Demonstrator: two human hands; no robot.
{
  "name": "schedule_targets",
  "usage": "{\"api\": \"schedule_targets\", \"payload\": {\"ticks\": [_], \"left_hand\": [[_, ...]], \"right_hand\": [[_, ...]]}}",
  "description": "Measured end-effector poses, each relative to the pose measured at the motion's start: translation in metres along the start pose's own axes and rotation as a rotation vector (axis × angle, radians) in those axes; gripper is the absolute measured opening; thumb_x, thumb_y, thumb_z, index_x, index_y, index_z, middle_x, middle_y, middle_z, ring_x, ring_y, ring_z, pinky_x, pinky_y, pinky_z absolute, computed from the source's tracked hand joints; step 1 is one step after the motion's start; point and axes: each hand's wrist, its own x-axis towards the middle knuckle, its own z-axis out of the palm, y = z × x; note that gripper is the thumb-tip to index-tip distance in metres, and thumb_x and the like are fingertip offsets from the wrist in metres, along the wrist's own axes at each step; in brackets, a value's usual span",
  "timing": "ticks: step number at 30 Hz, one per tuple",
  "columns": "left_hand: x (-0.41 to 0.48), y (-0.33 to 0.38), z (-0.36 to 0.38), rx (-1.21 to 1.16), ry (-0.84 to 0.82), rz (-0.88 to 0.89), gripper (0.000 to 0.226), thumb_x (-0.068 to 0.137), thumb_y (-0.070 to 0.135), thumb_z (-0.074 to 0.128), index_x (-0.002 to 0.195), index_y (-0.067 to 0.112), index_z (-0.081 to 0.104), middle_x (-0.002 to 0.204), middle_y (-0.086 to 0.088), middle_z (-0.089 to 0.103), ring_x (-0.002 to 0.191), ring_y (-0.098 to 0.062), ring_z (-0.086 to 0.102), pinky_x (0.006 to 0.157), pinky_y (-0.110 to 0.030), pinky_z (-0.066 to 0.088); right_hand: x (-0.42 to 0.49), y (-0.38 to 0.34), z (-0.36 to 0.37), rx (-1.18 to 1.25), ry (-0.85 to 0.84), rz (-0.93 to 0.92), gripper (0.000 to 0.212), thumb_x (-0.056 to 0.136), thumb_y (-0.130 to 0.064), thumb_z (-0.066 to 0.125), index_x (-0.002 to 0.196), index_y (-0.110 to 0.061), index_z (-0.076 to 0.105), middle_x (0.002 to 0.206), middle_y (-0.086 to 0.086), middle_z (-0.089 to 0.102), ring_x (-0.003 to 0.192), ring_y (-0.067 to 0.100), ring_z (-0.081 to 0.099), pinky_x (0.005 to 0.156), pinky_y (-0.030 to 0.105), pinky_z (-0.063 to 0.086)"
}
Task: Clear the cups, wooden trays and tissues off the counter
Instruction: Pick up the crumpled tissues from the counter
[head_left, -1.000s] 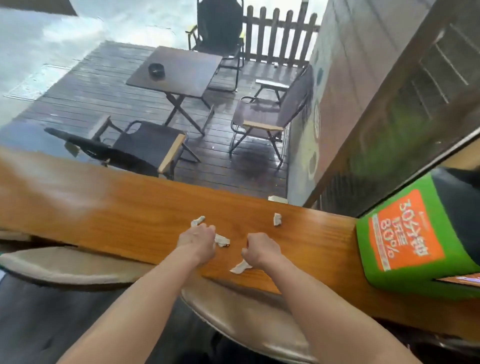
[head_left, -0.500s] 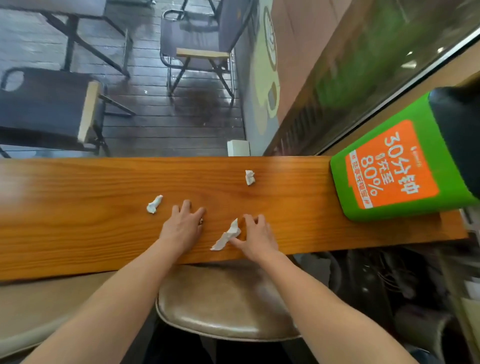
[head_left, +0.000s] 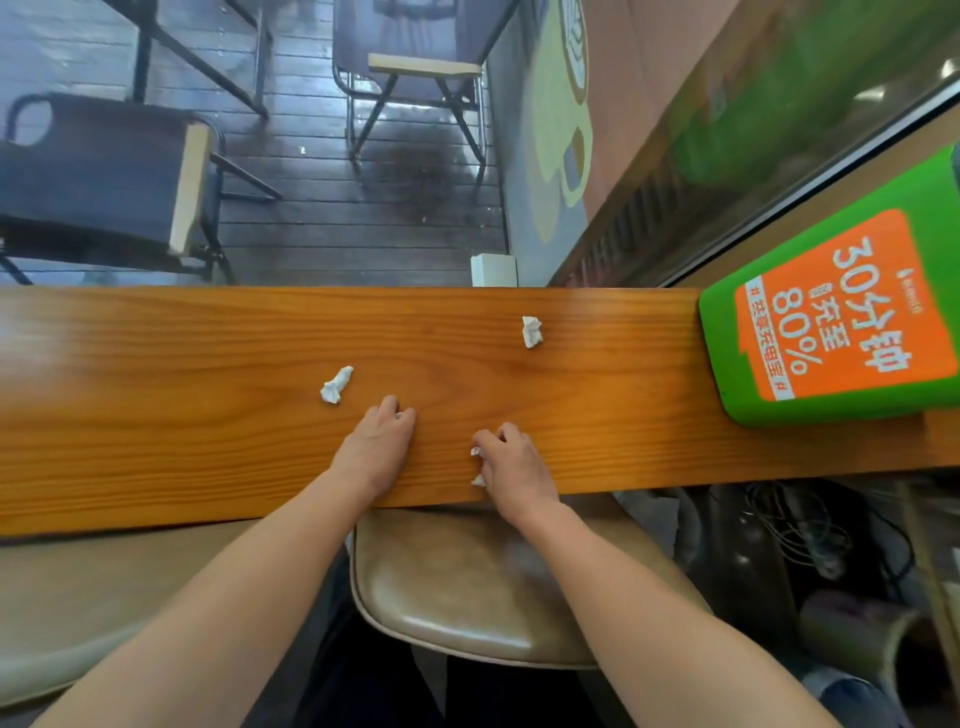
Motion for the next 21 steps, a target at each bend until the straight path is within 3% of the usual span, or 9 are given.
{"api": "schedule_targets", "payload": {"ticks": [5, 9, 13, 16, 19, 21], "left_hand": [[-0.007, -0.01, -0.02, 0.086, 0.0, -0.017, 0.014, 0.097, 0.009, 0.052, 0.101, 0.018, 0.061, 0.104, -0.004, 0.054, 0.099, -0.023, 0.054, 0.077, -0.033, 0.05], [-0.008, -0.016, -0.047, 0.115, 0.039, -0.069, 0.017, 0.096, 0.006, 0.052, 0.101, 0.016, 0.065, 0.106, -0.004, 0.055, 0.11, -0.024, 0.051, 0.082, -0.035, 0.052], [-0.011, -0.019, -0.07, 0.08, 0.115, -0.166, 0.013, 0.093, 0.01, 0.052, 0.102, 0.014, 0.061, 0.098, -0.003, 0.048, 0.097, -0.022, 0.042, 0.074, -0.033, 0.048], [-0.01, -0.02, -0.076, 0.025, 0.209, -0.226, 0.015, 0.086, 0.013, 0.058, 0.1, 0.015, 0.052, 0.101, -0.004, 0.048, 0.093, -0.022, 0.039, 0.067, -0.032, 0.042], [-0.003, -0.022, -0.07, -0.026, 0.342, -0.279, 0.021, 0.086, 0.014, 0.056, 0.106, 0.014, 0.051, 0.101, -0.008, 0.05, 0.092, -0.023, 0.042, 0.068, -0.033, 0.047], [0.005, -0.026, -0.062, -0.028, 0.387, -0.328, 0.023, 0.089, 0.018, 0.056, 0.111, 0.014, 0.051, 0.099, -0.009, 0.05, 0.089, -0.024, 0.044, 0.07, -0.036, 0.051]], "right_hand": [[0.009, 0.002, -0.02, 0.018, -0.038, 0.054, 0.01, 0.098, -0.013, 0.052, 0.098, -0.009, 0.061, 0.106, 0.008, 0.046, 0.089, 0.027, 0.054, 0.075, 0.035, 0.046], [0.017, -0.004, -0.047, 0.085, -0.009, 0.079, 0.018, 0.098, -0.018, 0.055, 0.08, -0.013, 0.054, 0.101, 0.002, 0.042, 0.082, 0.02, 0.049, 0.072, 0.032, 0.042], [0.031, -0.015, -0.078, 0.118, 0.045, 0.065, 0.016, 0.099, -0.017, 0.049, 0.085, -0.014, 0.054, 0.1, 0.008, 0.059, 0.085, 0.022, 0.053, 0.069, 0.031, 0.04], [0.044, -0.021, -0.097, 0.134, 0.095, 0.059, 0.017, 0.1, -0.01, 0.04, 0.087, -0.011, 0.051, 0.101, 0.011, 0.057, 0.084, 0.027, 0.055, 0.065, 0.034, 0.042], [0.062, -0.019, -0.103, 0.037, 0.174, 0.055, 0.017, 0.097, -0.004, 0.038, 0.104, -0.007, 0.052, 0.121, 0.017, 0.051, 0.099, 0.03, 0.052, 0.081, 0.041, 0.05], [0.075, -0.014, -0.103, -0.042, 0.219, 0.071, 0.029, 0.096, -0.013, 0.04, 0.125, -0.014, 0.043, 0.127, 0.015, 0.044, 0.103, 0.027, 0.046, 0.088, 0.042, 0.046]]}}
